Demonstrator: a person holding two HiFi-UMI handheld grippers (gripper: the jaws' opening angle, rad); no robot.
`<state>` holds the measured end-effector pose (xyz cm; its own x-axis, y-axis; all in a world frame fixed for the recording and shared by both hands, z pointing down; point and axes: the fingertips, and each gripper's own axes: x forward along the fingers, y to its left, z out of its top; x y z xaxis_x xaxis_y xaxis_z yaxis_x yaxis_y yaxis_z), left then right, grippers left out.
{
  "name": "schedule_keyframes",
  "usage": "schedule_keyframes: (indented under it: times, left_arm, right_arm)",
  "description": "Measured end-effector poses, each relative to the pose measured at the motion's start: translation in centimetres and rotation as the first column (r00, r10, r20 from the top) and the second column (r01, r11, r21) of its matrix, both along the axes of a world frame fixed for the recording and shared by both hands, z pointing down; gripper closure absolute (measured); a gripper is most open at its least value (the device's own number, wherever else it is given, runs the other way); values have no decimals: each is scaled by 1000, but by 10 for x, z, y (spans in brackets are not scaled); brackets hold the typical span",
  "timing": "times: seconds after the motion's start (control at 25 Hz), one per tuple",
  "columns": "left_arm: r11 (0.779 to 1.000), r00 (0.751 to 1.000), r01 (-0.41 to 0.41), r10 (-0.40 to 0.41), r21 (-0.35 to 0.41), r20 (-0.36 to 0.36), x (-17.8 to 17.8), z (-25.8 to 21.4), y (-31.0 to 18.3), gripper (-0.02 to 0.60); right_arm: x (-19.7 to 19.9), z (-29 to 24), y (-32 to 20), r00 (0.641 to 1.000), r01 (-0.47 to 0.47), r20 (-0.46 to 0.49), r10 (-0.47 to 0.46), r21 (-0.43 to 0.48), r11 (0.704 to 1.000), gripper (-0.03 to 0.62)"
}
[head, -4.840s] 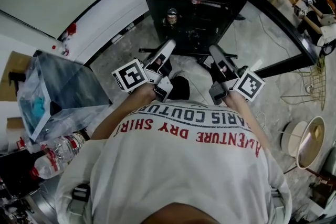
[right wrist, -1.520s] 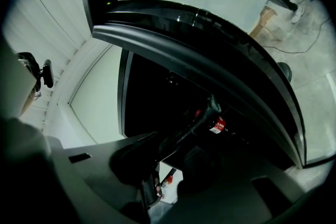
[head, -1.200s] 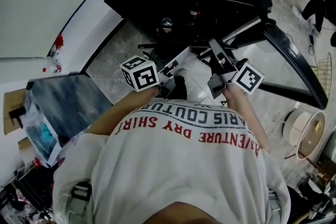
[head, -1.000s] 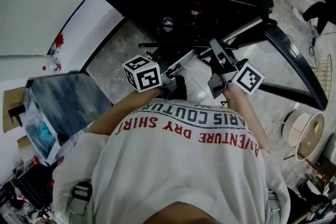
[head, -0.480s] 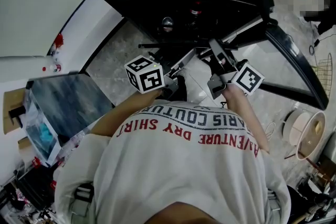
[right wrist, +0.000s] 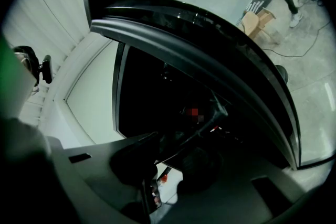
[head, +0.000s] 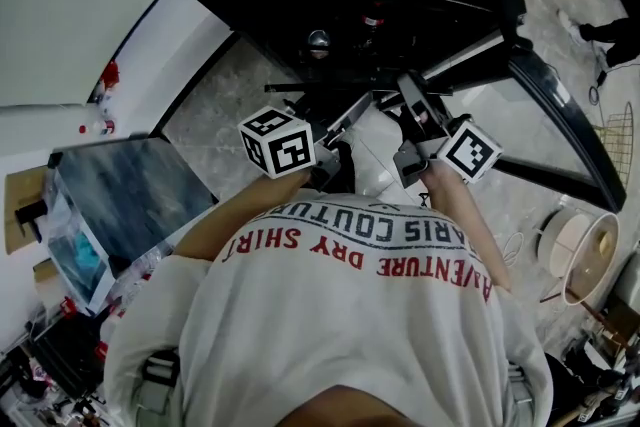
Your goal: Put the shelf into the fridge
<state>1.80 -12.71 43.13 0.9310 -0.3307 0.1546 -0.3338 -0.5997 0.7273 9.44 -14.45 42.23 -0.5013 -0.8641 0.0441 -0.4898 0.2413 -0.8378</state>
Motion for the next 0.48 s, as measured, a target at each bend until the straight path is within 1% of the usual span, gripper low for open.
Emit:
schedule_keyframes:
  times: [0.08, 0.24, 0.36, 0.48]
  left_arm:
    - [1000, 1000, 0, 0, -5, 3, 0, 1, 0, 465]
    - [1000, 1000, 1, -1, -8, 7, 0, 3, -1, 465]
    - [1000, 1000, 5, -5, -11, 11, 0, 4, -1, 465]
    - [1000, 1000, 6, -6, -9, 14, 1, 4, -3, 465]
  right_arm:
    - [0, 1, 0, 1000, 4, -15, -3, 4, 1000, 499]
    - [-4, 2, 4, 999, 20, -38, -20, 4, 1000, 468]
    - [-6, 9, 11, 998, 38, -53, -39, -18, 999, 430]
    - [-8, 8, 18, 996, 68, -53, -68, 2, 998, 410]
